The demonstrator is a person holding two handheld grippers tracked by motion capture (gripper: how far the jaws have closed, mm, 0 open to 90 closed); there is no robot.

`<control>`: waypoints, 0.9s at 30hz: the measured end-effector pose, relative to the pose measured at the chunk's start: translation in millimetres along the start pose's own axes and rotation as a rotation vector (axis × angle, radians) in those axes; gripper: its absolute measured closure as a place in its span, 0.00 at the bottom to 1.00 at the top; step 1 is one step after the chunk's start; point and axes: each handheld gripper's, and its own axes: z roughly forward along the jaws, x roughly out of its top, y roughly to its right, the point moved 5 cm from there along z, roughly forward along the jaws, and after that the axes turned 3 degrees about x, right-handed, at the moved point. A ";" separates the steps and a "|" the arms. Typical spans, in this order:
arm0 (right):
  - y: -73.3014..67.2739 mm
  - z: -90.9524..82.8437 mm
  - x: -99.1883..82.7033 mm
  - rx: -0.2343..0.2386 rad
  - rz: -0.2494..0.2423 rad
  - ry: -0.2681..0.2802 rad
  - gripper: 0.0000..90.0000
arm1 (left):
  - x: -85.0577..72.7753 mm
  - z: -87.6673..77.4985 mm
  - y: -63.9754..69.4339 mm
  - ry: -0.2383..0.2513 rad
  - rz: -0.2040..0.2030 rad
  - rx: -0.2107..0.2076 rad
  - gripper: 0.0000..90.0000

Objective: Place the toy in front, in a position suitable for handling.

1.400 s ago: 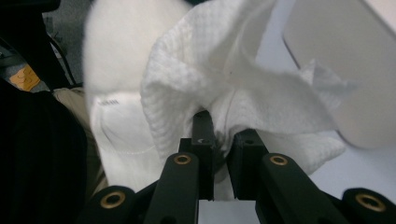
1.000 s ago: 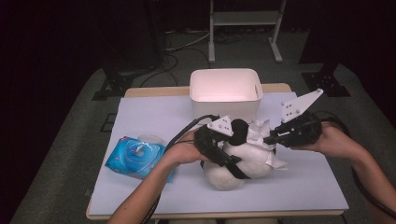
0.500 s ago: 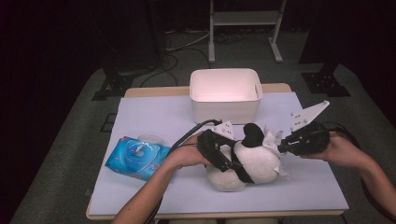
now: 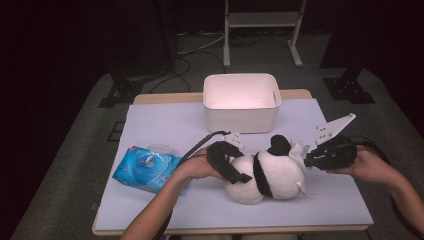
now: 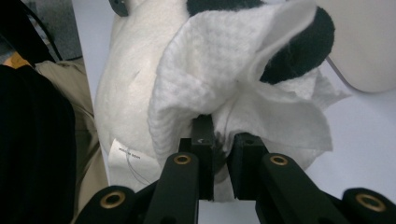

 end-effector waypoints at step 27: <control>-5.5 -0.4 20.5 0.010 -0.049 0.001 0.90 | 8.5 1.8 21.5 -0.034 0.061 0.028 0.33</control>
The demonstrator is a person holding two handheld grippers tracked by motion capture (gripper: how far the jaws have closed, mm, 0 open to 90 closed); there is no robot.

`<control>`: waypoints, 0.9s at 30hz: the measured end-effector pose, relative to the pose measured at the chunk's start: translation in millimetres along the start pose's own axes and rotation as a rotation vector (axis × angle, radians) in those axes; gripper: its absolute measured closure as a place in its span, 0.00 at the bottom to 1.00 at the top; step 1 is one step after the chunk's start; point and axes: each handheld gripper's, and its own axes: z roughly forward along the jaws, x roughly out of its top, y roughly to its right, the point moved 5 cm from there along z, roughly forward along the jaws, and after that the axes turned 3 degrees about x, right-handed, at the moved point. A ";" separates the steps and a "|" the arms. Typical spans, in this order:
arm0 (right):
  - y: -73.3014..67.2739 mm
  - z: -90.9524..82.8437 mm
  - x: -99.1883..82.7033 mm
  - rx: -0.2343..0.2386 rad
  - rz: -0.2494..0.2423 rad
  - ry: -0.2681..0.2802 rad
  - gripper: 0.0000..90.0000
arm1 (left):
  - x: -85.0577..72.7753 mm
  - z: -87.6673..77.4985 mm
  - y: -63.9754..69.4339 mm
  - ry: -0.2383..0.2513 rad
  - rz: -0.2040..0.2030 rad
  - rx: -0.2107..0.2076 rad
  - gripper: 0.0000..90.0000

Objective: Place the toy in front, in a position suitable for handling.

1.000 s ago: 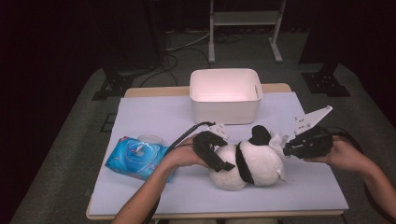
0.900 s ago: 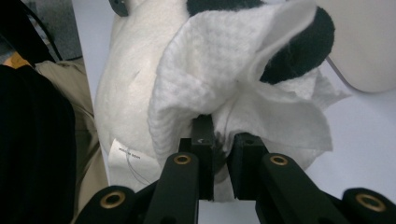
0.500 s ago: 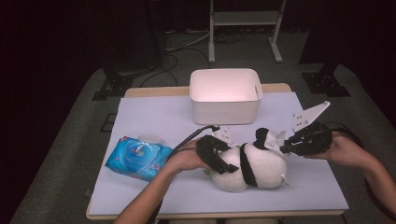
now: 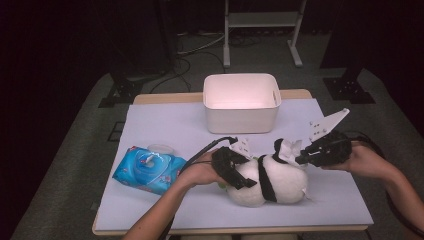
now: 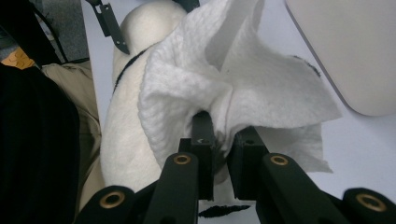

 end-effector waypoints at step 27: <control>5.1 16.4 -19.5 0.027 0.047 0.039 0.90 | 0.4 -18.5 -10.7 -0.046 0.063 0.083 0.48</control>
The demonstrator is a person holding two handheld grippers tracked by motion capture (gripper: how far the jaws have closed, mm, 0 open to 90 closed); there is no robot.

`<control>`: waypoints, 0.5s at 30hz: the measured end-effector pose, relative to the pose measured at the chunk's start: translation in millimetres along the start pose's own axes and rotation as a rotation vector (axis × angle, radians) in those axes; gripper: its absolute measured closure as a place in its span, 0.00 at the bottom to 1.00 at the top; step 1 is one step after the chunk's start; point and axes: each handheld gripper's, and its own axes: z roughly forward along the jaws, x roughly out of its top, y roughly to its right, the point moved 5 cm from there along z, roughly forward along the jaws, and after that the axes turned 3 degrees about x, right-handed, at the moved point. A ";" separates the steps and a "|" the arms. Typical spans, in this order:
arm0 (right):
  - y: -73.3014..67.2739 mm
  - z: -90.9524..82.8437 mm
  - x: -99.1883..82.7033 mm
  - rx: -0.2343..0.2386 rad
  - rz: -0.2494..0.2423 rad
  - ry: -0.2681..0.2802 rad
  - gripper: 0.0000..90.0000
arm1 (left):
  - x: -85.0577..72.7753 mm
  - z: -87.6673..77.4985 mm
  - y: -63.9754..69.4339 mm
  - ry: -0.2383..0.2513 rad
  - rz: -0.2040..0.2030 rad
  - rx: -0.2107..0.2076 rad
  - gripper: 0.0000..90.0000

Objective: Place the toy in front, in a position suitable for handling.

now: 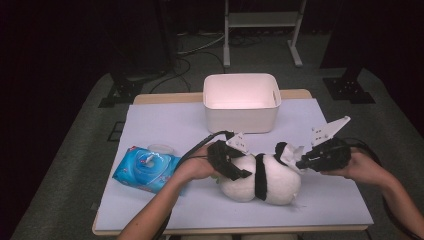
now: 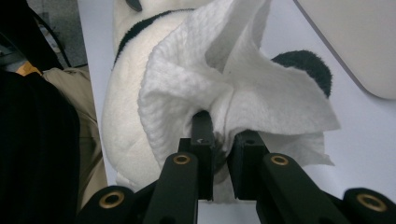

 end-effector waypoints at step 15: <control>-10.0 8.5 33.3 0.016 -0.071 -0.012 0.90 | -4.1 0.6 12.4 0.022 0.004 -0.020 0.45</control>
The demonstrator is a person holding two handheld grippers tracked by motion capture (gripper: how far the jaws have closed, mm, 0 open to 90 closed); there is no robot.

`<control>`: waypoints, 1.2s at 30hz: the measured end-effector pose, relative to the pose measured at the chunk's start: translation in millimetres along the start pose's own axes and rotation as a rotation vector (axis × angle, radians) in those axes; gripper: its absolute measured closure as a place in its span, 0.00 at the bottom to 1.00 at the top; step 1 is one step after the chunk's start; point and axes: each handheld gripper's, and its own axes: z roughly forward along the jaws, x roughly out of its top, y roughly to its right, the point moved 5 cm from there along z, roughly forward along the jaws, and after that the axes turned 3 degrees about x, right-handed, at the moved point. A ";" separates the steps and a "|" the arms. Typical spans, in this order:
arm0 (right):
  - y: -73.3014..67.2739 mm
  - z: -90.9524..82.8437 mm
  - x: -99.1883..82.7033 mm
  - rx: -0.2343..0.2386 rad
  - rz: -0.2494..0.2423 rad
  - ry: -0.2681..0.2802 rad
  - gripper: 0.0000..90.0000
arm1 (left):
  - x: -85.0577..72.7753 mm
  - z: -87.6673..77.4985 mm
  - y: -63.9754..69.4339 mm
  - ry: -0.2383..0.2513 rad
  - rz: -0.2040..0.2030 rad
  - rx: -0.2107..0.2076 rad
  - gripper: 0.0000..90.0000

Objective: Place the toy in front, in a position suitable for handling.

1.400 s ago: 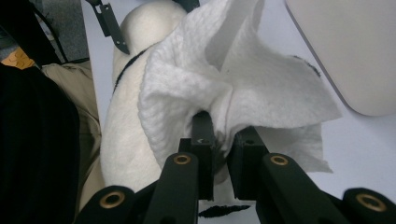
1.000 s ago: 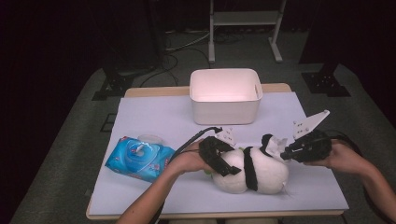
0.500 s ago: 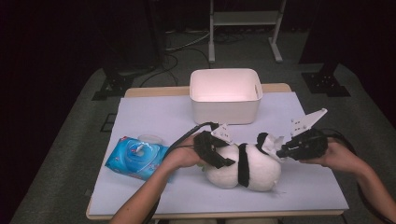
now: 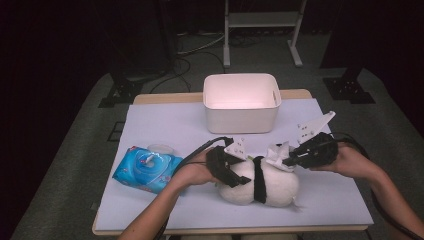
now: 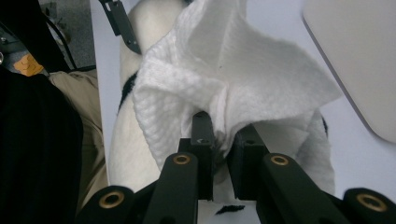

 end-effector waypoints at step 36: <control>11.4 2.4 12.2 0.018 0.000 0.019 0.90 | 5.2 -8.7 -29.4 -0.027 -0.031 0.046 0.38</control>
